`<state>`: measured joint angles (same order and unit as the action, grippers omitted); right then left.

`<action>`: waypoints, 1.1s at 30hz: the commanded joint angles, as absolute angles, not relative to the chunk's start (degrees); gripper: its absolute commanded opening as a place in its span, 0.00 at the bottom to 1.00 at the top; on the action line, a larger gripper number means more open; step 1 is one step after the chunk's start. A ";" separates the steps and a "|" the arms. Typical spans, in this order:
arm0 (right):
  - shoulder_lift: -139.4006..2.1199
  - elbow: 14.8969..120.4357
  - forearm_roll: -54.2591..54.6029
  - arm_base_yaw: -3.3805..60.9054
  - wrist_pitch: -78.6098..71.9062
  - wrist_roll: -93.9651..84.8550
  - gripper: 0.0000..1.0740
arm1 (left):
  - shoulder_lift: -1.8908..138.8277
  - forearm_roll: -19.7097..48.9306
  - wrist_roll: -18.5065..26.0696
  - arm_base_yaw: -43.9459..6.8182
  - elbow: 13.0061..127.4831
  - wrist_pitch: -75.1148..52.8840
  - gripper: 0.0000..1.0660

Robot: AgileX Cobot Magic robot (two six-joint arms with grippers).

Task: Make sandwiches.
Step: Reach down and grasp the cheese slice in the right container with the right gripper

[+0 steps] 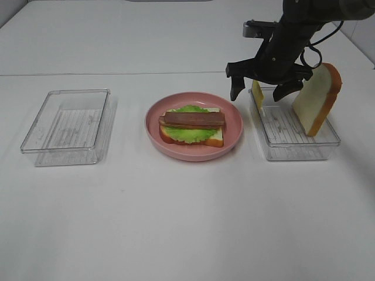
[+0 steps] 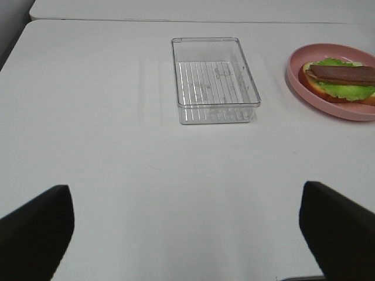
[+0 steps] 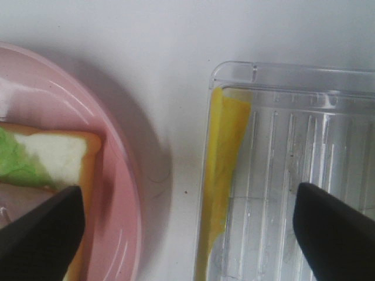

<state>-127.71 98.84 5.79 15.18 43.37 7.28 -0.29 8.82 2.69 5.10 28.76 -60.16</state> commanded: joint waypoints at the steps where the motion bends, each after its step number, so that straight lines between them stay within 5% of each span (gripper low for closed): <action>1: -127.60 99.12 5.84 14.95 43.09 7.96 0.78 | -1.49 9.00 2.46 5.33 28.59 -59.19 0.92; 9: -127.60 99.12 5.67 14.95 43.09 7.96 0.63 | -1.49 9.00 2.46 5.33 28.59 -59.19 0.92; 14: -127.60 99.12 5.39 14.95 42.46 7.96 0.35 | -1.49 9.00 2.46 5.33 28.59 -59.19 0.92; 17: -127.60 99.12 5.27 14.95 42.46 7.96 0.32 | -1.49 9.00 2.46 5.33 28.59 -59.19 0.92; 25: -127.60 99.12 3.95 14.95 42.51 7.73 0.01 | -1.49 9.00 2.46 5.33 28.59 -59.19 0.92; 33: -127.48 99.12 2.58 14.95 43.09 6.70 0.00 | -1.49 9.00 2.46 5.33 28.59 -59.19 0.92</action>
<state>-127.71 98.84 3.78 15.18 43.03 7.10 -0.29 8.82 2.69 5.10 28.76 -60.16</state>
